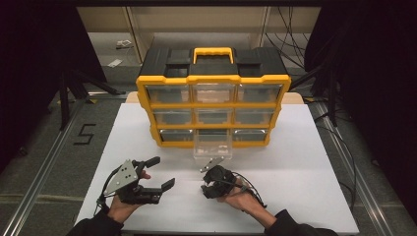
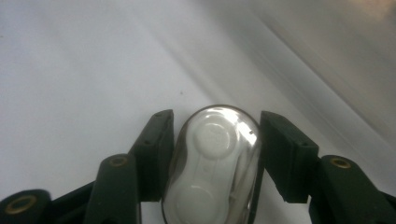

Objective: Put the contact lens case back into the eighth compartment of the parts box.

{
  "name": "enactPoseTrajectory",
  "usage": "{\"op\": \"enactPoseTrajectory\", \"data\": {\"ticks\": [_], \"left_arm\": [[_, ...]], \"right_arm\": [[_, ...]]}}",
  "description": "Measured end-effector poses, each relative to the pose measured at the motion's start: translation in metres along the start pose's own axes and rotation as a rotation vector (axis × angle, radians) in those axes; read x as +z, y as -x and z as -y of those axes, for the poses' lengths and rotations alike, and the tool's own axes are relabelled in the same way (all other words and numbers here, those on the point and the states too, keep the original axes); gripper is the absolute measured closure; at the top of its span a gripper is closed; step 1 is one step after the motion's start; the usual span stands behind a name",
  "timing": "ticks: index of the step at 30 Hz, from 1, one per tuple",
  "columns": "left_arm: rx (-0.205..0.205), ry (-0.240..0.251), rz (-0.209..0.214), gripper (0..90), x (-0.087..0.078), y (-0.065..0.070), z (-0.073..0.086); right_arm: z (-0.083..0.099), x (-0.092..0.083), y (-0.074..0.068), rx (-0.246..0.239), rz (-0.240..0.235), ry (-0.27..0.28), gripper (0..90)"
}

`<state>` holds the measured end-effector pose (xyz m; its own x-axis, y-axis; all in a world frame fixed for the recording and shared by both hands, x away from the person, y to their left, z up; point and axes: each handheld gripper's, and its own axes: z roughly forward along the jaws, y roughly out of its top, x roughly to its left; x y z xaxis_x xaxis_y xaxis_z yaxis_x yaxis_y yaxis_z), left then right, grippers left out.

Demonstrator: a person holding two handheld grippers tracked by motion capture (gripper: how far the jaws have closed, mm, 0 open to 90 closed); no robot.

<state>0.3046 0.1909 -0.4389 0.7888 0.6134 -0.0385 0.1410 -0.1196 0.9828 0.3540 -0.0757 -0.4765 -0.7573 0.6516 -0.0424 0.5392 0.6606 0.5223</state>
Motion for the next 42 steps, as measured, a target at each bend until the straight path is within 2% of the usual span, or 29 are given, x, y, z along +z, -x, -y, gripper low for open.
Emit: {"op": "enactPoseTrajectory", "data": {"ticks": [5, 9, 17, 20, 23, 31, 34, 42], "left_arm": [[0.001, 0.002, 0.003, 15.5, -0.001, 0.000, 0.000], [0.000, -0.002, 0.003, 15.6, 0.000, 0.000, 0.000], [0.000, -0.002, 0.004, 15.5, 0.000, 0.000, 0.000], [0.000, -0.001, 0.004, 15.5, 0.000, 0.000, 0.000], [-0.002, 0.000, 0.002, 15.5, 0.000, -0.001, 0.000], [-0.002, 0.001, 0.001, 15.5, 0.000, -0.001, 0.000], [-0.006, 0.004, -0.001, 15.5, -0.001, -0.001, 0.000], [-0.011, 0.009, -0.004, 15.5, -0.001, -0.001, 0.000]], "right_arm": [[0.001, -0.002, 0.001, -0.013, -0.009, -0.017, 45.5], [0.003, -0.004, 0.002, -0.033, -0.024, -0.029, 47.3], [0.003, -0.005, 0.000, -0.081, -0.014, -0.024, 49.7], [0.003, -0.006, -0.002, -0.091, -0.028, -0.018, 49.8], [0.001, -0.011, -0.004, -0.117, -0.033, 0.013, 49.8], [-0.004, -0.028, -0.005, -0.140, -0.050, 0.103, 49.8], [-0.005, -0.034, -0.006, -0.115, -0.062, 0.131, 49.8], [-0.010, -0.049, -0.004, -0.113, -0.078, 0.214, 49.9]]}}
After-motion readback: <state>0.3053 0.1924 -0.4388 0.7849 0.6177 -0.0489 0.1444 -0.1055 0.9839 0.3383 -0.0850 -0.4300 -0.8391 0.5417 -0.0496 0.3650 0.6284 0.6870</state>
